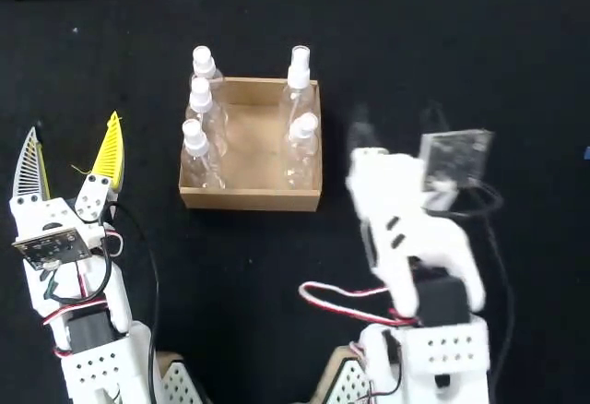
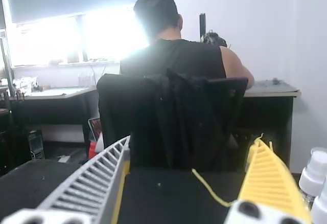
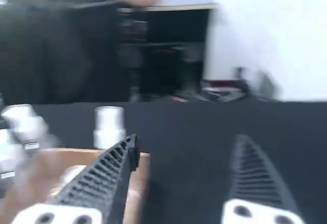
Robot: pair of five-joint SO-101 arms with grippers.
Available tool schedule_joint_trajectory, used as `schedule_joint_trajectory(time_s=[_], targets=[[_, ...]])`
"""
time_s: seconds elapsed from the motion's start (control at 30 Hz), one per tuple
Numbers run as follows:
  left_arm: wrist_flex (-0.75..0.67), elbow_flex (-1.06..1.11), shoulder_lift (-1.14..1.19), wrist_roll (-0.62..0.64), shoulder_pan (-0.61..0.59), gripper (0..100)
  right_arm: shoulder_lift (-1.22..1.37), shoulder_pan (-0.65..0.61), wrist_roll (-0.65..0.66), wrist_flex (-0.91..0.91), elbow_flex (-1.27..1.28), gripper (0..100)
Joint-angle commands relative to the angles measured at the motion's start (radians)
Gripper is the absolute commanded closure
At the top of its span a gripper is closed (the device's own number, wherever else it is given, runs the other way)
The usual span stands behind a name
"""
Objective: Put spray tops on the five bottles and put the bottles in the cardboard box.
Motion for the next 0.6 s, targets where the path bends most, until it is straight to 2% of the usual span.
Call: schedule_joint_trajectory(time_s=[0.0, 0.07, 0.13, 0.5, 0.57], targets=[[0.107, 0.022, -0.005, -0.002, -0.007, 67, -0.07, 0.219, 0.005, 0.092, -0.048, 91.7], [0.252, 0.022, -0.002, -0.003, -0.01, 67, -0.094, 0.282, 0.018, 0.1, -0.004, 99.1], [0.379, 0.022, -0.009, -0.005, -0.039, 67, -0.119, 0.307, 0.075, 0.109, 0.067, 97.7], [0.397, 0.021, -0.006, -0.003, -0.113, 67, -0.36, 0.345, 0.195, 0.109, 0.584, 98.4], [0.397, 0.021, 0.0, 0.002, -0.125, 67, -0.414, 0.365, 0.227, 0.172, 0.584, 98.7]])
